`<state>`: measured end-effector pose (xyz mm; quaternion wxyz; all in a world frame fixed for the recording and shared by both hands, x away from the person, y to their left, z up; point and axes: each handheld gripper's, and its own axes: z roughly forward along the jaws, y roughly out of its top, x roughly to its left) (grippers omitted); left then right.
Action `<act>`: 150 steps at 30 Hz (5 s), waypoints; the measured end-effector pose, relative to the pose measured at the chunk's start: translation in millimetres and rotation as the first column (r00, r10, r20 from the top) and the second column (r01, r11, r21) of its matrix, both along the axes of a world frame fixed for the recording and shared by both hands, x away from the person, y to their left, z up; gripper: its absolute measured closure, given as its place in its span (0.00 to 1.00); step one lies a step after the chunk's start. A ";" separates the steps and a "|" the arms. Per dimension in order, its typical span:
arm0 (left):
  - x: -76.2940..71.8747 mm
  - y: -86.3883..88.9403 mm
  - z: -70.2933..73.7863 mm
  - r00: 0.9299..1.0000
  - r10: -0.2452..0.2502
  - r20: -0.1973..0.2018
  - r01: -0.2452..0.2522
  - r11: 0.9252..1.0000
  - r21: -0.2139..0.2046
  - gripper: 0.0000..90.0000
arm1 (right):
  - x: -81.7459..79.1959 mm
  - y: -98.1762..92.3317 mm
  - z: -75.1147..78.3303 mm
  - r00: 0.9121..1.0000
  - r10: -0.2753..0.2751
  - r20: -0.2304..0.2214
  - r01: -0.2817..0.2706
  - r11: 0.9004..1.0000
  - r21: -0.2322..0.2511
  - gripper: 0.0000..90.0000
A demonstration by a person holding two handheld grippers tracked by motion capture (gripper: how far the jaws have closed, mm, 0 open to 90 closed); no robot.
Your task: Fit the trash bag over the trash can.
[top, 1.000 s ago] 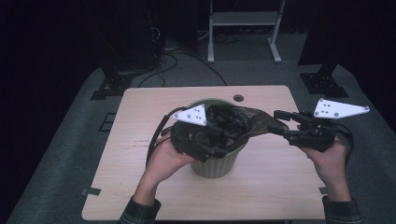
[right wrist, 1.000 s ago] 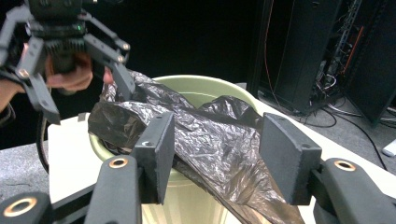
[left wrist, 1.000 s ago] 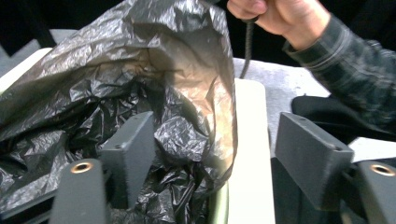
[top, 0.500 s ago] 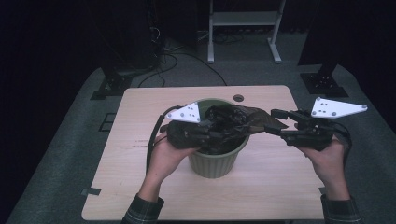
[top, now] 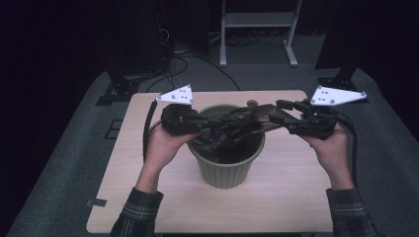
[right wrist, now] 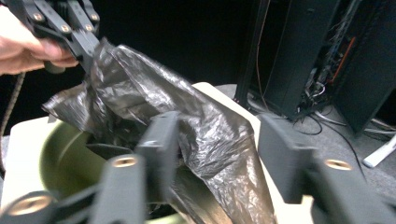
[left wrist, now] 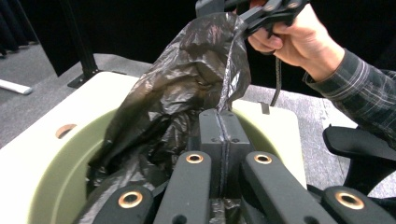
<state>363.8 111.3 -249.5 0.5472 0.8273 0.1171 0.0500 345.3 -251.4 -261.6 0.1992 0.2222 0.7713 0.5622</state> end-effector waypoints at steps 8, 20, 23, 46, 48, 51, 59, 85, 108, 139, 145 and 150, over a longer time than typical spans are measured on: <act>28.3 25.5 1.9 0.997 0.073 -0.008 -0.073 0.997 -0.024 1.00 | 30.5 18.3 0.9 0.996 0.041 -0.074 -0.040 0.999 0.019 1.00; 83.1 51.3 -30.3 0.977 0.170 -0.127 -0.172 0.985 -0.004 1.00 | 83.0 42.6 -15.1 0.971 0.045 -0.233 -0.049 0.999 -0.011 1.00; 96.5 54.1 -45.7 0.967 0.206 -0.148 -0.206 0.978 0.015 1.00 | 95.8 47.8 -25.5 0.961 0.030 -0.274 -0.034 0.999 -0.011 1.00; 108.0 55.8 -102.6 0.943 0.204 -0.264 -0.202 0.979 0.036 0.99 | 110.5 28.8 -66.7 0.935 -0.114 -0.335 0.103 0.993 -0.050 0.74; 106.7 56.4 -100.7 0.942 0.205 -0.265 -0.201 0.979 0.042 0.99 | 105.2 16.7 -54.2 0.943 -0.120 -0.310 0.124 0.992 -0.007 0.72; 104.9 57.0 -99.3 0.942 0.205 -0.266 -0.200 0.979 0.045 0.99 | 93.8 2.3 -35.8 0.958 -0.102 -0.269 0.124 0.990 0.067 0.66; 102.7 53.4 -97.9 0.942 0.201 -0.268 -0.195 0.980 0.047 0.99 | 70.0 25.7 -15.6 0.981 0.034 -0.193 -0.016 0.995 0.095 0.46; 97.6 54.1 -93.0 0.945 0.188 -0.267 -0.182 0.982 0.047 0.99 | 60.9 130.9 -18.9 0.981 0.130 -0.141 -0.149 0.979 -0.137 0.97; 87.4 96.6 -100.5 0.922 0.268 -0.278 -0.261 0.963 0.063 0.99 | 11.3 -21.0 -34.9 0.987 0.004 -0.158 -0.006 1.000 -0.011 1.00; 83.0 112.4 -152.5 0.864 0.334 -0.376 -0.267 0.939 0.219 0.99 | 7.1 -79.1 -123.7 0.930 -0.126 -0.345 0.128 0.992 -0.016 1.00; 76.2 99.4 -160.5 0.869 0.331 -0.367 -0.242 0.933 0.268 1.00 | 3.3 -68.2 -138.7 0.925 -0.098 -0.366 0.096 0.995 -0.023 1.00; 75.4 95.2 -171.3 0.862 0.311 -0.400 -0.214 0.939 0.270 1.00 | 5.2 -63.9 -149.7 0.917 -0.091 -0.388 0.087 0.996 -0.028 1.00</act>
